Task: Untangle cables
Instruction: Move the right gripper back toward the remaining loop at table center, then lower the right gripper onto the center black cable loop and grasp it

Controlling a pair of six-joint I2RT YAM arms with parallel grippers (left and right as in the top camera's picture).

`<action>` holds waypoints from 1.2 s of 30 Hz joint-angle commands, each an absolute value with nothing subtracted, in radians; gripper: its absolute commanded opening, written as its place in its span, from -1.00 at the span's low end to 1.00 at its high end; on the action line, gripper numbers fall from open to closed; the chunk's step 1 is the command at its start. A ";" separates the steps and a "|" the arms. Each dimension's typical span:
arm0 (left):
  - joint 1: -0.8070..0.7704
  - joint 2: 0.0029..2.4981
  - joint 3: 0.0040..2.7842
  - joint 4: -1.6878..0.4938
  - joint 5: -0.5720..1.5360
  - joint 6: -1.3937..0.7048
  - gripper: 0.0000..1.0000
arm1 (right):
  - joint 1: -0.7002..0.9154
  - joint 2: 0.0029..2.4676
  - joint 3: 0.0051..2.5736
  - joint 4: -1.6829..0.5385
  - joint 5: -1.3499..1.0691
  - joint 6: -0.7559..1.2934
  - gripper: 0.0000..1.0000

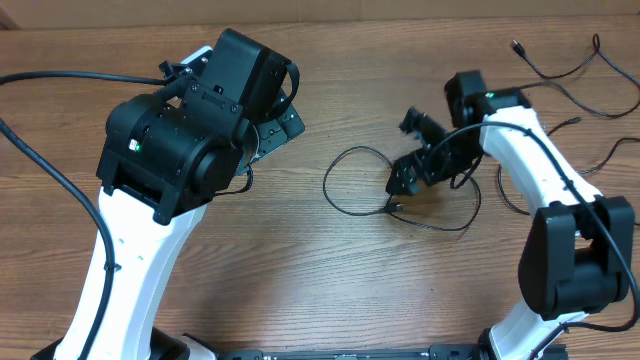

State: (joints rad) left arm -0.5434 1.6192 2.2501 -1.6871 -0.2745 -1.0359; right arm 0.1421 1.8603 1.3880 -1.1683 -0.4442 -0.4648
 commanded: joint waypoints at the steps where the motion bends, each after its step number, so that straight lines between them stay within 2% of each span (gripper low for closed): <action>1: -0.543 1.617 2.253 -1.689 -0.295 -1.016 0.99 | 0.149 1.860 1.336 -1.142 -0.438 -0.469 1.00; 4: -0.543 1.617 2.253 -1.689 -0.295 -1.016 1.00 | 0.150 1.860 1.287 -1.107 -0.441 -0.438 0.79; 16: -0.543 1.617 2.253 -1.689 -0.295 -1.016 1.00 | 0.167 1.860 1.240 -1.087 -0.494 -0.439 0.81; 22: -0.543 1.617 2.253 -1.689 -0.295 -1.016 0.99 | 0.205 1.860 1.169 -0.999 -0.496 -0.439 0.80; 36: -0.543 1.617 2.253 -1.689 -0.295 -1.016 0.99 | 0.350 1.860 1.151 -0.967 -0.447 -0.437 0.59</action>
